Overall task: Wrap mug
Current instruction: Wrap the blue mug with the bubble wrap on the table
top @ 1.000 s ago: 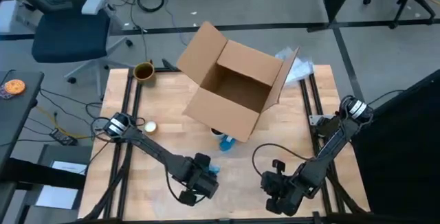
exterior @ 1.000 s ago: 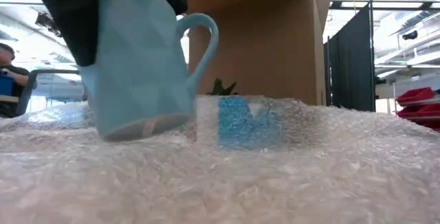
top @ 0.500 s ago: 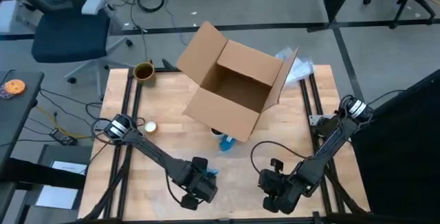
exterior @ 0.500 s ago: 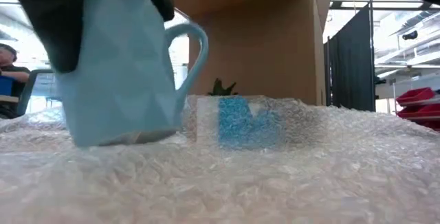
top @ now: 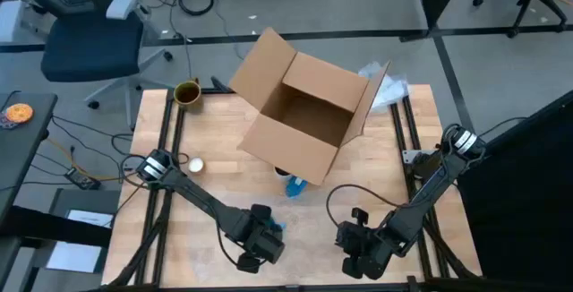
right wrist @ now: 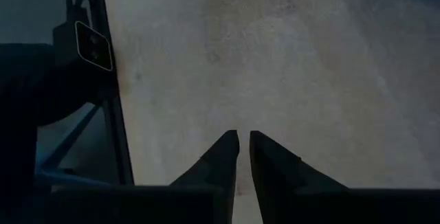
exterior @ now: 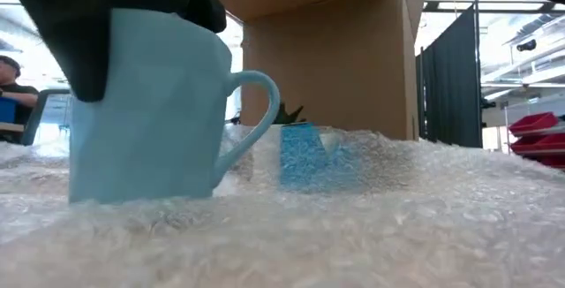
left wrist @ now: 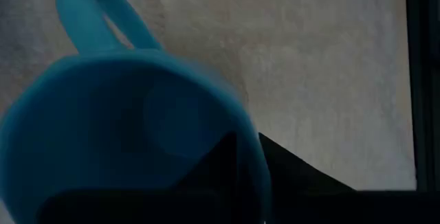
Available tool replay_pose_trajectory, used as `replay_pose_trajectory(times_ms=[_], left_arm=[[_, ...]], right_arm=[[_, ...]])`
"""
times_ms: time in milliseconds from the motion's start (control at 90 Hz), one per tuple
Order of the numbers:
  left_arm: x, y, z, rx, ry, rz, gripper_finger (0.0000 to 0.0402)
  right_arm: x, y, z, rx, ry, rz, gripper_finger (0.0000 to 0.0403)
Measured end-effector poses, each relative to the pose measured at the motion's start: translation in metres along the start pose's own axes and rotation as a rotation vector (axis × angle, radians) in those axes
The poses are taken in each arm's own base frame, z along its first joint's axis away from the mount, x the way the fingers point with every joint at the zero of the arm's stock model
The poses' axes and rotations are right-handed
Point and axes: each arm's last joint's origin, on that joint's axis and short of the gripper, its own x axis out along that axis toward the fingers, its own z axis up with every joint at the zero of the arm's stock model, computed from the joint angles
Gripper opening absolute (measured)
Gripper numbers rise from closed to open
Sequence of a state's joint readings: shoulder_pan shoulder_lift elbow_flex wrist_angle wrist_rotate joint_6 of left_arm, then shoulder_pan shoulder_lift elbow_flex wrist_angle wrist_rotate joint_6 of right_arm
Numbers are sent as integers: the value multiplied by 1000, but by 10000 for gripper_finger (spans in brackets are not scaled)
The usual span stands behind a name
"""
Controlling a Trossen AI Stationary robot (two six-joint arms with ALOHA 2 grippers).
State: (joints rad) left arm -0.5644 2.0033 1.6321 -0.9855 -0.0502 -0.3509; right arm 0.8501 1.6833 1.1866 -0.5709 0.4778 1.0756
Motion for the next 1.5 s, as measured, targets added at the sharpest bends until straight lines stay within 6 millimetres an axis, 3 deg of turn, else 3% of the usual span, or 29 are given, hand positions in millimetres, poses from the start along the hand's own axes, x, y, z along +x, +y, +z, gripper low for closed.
replay_pose_trajectory(times_ms=[189,500,678,811,944,1111,1389,1500], left_arm=[[-1,2,1,4,4,3,31],[-38,-2,17,25,-67,-20,32],[-69,-6,12,36,-7,33,32],[-79,-14,3,35,18,126,31],[-79,-22,-8,28,42,226,31],[-63,-33,-22,36,70,296,31],[-39,-48,-51,-11,190,339,31],[-33,-58,-62,-23,181,374,35]], right_arm=[[0,1,-1,-1,13,10,21],[3,-9,-1,69,146,-23,24],[-1,-33,-10,57,304,-235,42],[-7,-46,-14,68,370,-385,58],[-11,-53,-16,21,401,-455,74],[-8,-62,-9,-43,392,-500,91],[18,-86,-11,-10,509,-460,110],[28,-86,-10,20,507,-373,116]])
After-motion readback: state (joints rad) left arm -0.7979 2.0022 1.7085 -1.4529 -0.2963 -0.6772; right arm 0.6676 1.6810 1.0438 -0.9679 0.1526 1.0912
